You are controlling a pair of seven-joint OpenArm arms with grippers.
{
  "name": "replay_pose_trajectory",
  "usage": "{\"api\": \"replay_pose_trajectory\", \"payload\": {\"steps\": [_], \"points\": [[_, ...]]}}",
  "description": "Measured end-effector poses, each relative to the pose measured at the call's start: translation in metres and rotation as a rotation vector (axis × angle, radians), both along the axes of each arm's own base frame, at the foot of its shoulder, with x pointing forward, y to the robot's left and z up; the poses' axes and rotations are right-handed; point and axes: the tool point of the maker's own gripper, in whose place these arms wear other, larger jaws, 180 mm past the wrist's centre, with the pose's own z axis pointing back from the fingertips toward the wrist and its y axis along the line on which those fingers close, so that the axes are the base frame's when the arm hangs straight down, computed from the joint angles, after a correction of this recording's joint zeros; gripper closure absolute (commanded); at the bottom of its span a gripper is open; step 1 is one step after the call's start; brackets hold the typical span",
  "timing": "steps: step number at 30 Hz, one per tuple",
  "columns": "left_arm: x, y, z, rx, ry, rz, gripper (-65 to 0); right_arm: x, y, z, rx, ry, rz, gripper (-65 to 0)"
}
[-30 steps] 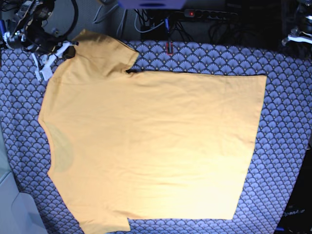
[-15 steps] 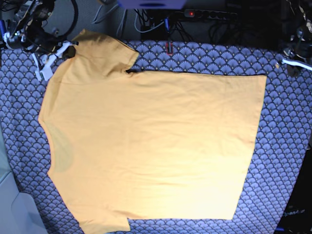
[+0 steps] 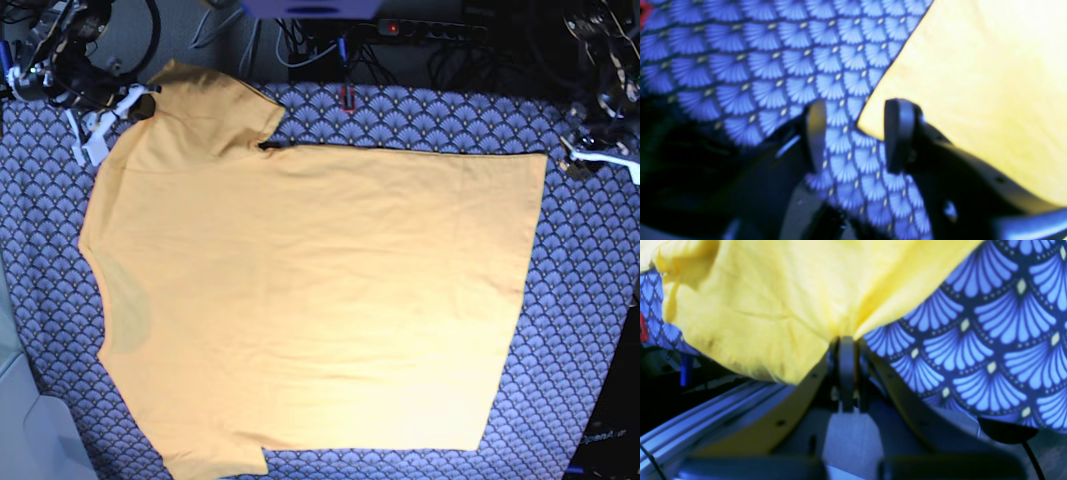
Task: Fold the T-shirt properly
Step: 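Move the left gripper to the shirt's side corner and grasp both corners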
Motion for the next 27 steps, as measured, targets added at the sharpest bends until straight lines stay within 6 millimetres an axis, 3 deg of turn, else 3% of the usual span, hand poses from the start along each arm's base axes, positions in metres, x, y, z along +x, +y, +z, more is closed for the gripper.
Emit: {"api": "replay_pose_trajectory", "payload": {"steps": [3,8,12,18,27], "points": [[-0.001,0.002,-0.013,-0.024,0.029,0.017,-24.9,0.000,0.000,0.000,-0.001,0.000,0.001,0.0],[0.016,-0.008,-0.023,-0.056,0.000,-0.065,-24.9,0.002,0.000,0.000,-0.003,0.001,0.005,0.0],[0.013,-0.008,-0.033,-0.064,0.030,-0.067,-25.0,0.003,0.000,0.001,-0.003,-0.003,0.005,0.0],[0.032,-0.035,-0.041,-0.003,0.037,-0.150,-25.0,0.004,-0.001,0.000,-0.005,0.001,0.008,0.0],[0.024,-0.038,-0.051,0.015,0.075,-0.147,-25.0,0.004,-0.001,0.000,-0.005,0.002,0.009,0.0]]}}
